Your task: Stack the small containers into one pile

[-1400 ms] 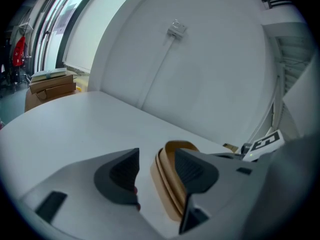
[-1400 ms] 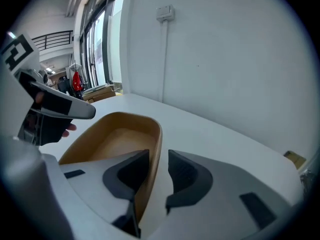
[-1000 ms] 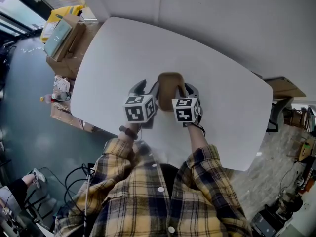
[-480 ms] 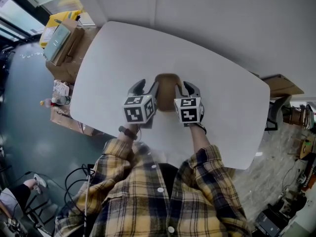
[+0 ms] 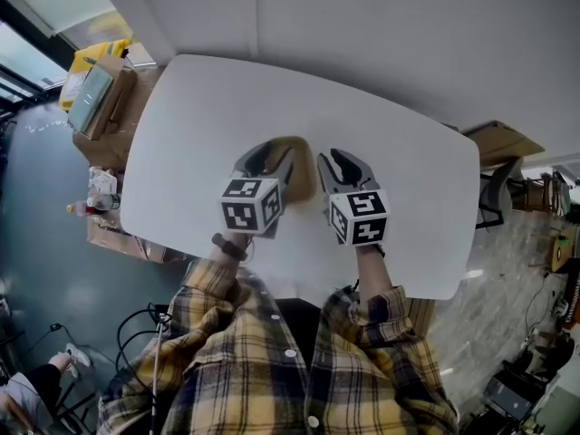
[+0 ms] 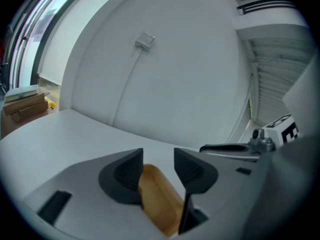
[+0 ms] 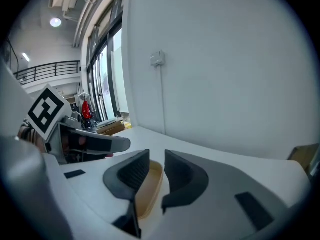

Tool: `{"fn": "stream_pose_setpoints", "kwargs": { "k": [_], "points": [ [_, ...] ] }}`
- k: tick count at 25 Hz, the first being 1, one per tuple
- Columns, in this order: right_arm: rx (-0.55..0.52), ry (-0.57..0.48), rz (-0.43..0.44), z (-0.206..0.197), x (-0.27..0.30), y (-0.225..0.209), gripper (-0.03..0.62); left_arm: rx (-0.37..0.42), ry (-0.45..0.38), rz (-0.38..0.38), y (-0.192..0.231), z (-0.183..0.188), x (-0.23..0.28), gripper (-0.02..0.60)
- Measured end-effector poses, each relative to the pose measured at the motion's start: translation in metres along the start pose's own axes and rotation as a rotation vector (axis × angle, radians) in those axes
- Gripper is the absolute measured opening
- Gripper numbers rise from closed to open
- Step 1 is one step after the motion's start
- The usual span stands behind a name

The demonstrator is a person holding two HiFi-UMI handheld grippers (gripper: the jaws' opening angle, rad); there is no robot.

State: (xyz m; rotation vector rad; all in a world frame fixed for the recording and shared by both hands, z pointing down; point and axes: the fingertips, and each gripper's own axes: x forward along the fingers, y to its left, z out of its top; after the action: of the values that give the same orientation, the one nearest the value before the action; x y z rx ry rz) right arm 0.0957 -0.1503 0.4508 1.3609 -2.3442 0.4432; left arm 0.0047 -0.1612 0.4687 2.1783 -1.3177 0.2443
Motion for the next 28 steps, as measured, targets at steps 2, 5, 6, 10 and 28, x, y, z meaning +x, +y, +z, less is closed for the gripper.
{"fn": "stream_pose_setpoints", "kwargs": {
  "k": [2, 5, 6, 10, 28],
  "points": [
    [0.010, -0.032, -0.002, 0.009, -0.016, -0.001, 0.094, 0.017, -0.013, -0.052, -0.018, 0.008, -0.002, 0.196],
    [0.016, -0.096, -0.045, 0.022, -0.039, -0.006, 0.085, 0.056, -0.049, -0.116, -0.043, 0.023, -0.007, 0.178],
    [0.015, -0.117, -0.060, 0.026, -0.046, -0.007, 0.079, 0.072, -0.065, -0.138, -0.052, 0.028, -0.009, 0.164],
    [0.003, -0.184, -0.091, 0.041, -0.071, -0.009, 0.058, 0.169, -0.130, -0.230, -0.091, 0.047, -0.022, 0.129],
    [-0.096, -0.285, -0.120, 0.078, -0.119, -0.001, 0.015, 0.413, -0.252, -0.291, -0.139, 0.081, -0.055, 0.018]
  ]
}}
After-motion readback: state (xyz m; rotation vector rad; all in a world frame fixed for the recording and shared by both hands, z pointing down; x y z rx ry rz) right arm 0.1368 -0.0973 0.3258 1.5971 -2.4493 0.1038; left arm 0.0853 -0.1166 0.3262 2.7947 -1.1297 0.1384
